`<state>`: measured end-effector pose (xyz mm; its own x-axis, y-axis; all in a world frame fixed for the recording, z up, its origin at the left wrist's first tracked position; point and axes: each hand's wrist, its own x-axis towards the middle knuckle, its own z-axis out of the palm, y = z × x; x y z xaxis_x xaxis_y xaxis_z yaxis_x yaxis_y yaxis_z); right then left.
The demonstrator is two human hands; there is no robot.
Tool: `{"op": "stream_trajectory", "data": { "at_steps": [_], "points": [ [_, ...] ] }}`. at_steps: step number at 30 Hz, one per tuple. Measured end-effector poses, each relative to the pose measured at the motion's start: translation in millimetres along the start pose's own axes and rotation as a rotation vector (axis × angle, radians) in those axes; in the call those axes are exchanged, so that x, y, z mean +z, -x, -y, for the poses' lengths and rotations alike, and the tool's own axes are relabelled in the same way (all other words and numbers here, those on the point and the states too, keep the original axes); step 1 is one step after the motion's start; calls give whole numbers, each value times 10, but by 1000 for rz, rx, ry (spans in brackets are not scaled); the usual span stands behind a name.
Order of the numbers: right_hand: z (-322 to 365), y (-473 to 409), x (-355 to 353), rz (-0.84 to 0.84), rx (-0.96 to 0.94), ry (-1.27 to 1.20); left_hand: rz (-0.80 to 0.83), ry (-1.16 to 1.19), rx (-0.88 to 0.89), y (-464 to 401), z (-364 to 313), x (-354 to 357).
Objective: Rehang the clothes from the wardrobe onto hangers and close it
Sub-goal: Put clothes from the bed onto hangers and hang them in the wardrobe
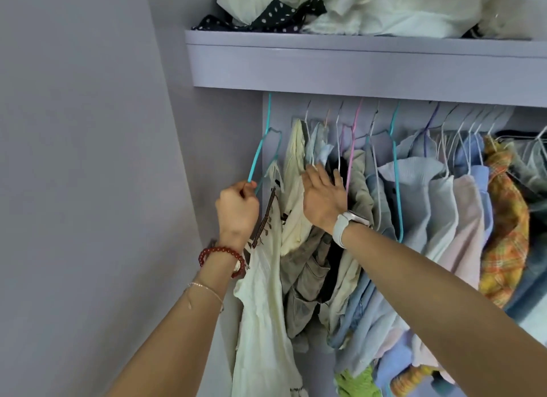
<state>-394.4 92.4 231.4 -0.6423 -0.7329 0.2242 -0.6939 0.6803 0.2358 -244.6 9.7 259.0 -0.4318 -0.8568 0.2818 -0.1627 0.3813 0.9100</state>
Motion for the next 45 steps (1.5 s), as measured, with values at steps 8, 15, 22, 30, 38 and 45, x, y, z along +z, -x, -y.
{"op": "stream_trajectory", "data": {
  "at_steps": [8, 15, 22, 30, 38, 45],
  "points": [
    [-408, 138, 103, -80, 68, 63, 64, -22, 34, -386, -266, 397],
    [-313, 169, 6, -111, 68, -73, 44, -1, -50, -468, -266, 495],
    [-247, 229, -41, -104, 62, -94, 7, -19, -95, -641, -242, 355],
    [-260, 309, -40, -125, 71, -144, 200, -115, -58, -497, -317, 731],
    [-330, 406, 19, -119, 33, -151, 202, 2, -129, -382, -192, 887],
    [-337, 596, 57, -132, -66, -175, 421, 71, -98, -242, -109, 875]
  ]
}}
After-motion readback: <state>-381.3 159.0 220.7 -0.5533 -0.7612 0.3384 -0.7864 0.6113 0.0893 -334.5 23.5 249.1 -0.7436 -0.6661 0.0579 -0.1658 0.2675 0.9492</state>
